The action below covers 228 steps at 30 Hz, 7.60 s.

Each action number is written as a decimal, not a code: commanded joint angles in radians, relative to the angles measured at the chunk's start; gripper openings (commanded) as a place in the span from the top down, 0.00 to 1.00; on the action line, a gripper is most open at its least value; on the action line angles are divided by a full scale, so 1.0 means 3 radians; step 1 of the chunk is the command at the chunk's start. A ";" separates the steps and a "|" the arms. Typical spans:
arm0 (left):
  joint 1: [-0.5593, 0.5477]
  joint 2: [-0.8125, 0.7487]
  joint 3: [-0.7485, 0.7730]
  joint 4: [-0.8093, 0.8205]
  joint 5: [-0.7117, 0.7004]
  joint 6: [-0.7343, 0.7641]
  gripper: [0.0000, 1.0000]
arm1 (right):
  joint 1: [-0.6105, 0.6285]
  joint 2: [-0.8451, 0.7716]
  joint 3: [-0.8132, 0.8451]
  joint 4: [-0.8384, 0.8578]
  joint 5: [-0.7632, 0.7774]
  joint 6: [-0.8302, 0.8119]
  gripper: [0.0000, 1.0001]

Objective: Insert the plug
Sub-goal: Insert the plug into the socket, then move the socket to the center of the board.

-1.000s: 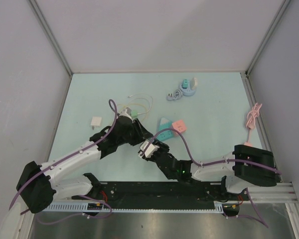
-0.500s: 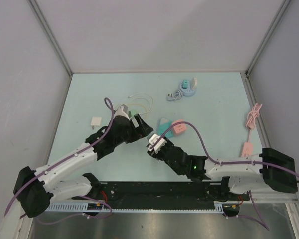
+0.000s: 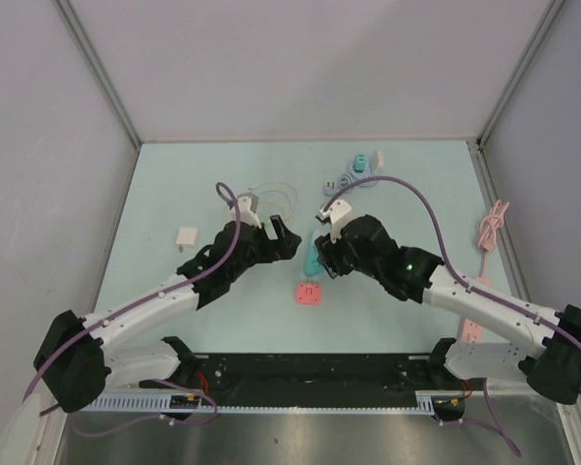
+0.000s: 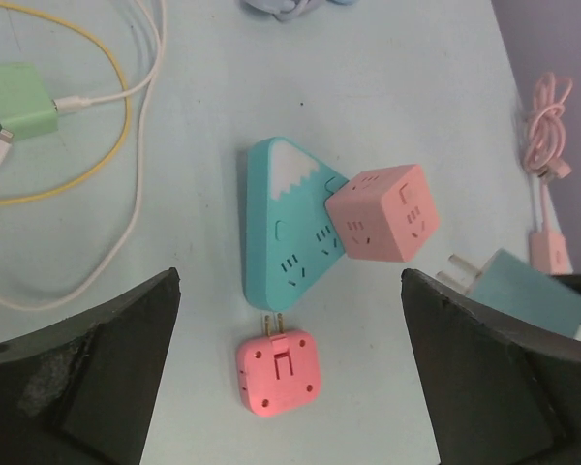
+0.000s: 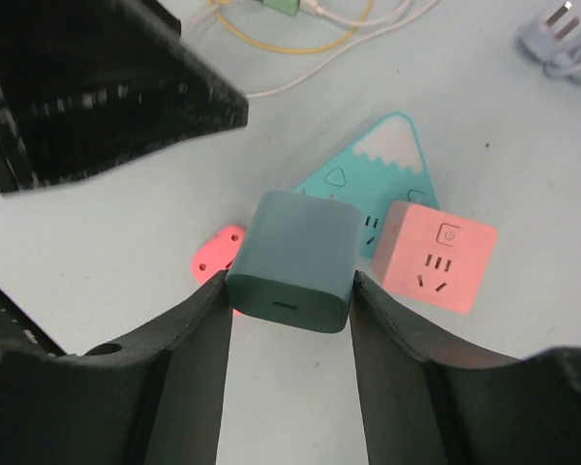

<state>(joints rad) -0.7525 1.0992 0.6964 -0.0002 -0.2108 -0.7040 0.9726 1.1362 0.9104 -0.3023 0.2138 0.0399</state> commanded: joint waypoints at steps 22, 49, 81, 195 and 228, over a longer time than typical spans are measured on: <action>0.0018 0.0411 -0.0930 0.1565 0.0350 0.0716 0.01 | -0.0716 0.1780 0.1628 -0.1677 -0.1076 0.0420 1.00; 0.0018 0.0432 -0.1058 0.1724 0.0370 0.0710 0.01 | -0.0701 0.2451 0.2053 -0.1841 -0.0963 0.0522 1.00; 0.0018 0.0386 -0.1079 0.1709 0.0329 0.0700 0.00 | -0.0726 0.2573 0.1879 -0.1733 -0.0922 0.0491 1.00; 0.0018 -0.0402 -0.1268 0.1248 0.0176 0.0506 0.00 | -0.0302 0.2267 0.1092 -0.0240 0.0213 0.0276 1.00; 0.0493 -0.0919 0.0736 -0.1533 0.0012 0.1205 0.00 | -0.1835 0.1842 0.0586 -0.0108 0.0346 0.0154 1.00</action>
<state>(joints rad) -0.6739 0.7994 0.8238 -0.3172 -0.2428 -0.4660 0.5388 1.6844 1.1183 -0.2932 0.3035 0.1402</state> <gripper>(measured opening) 0.996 0.486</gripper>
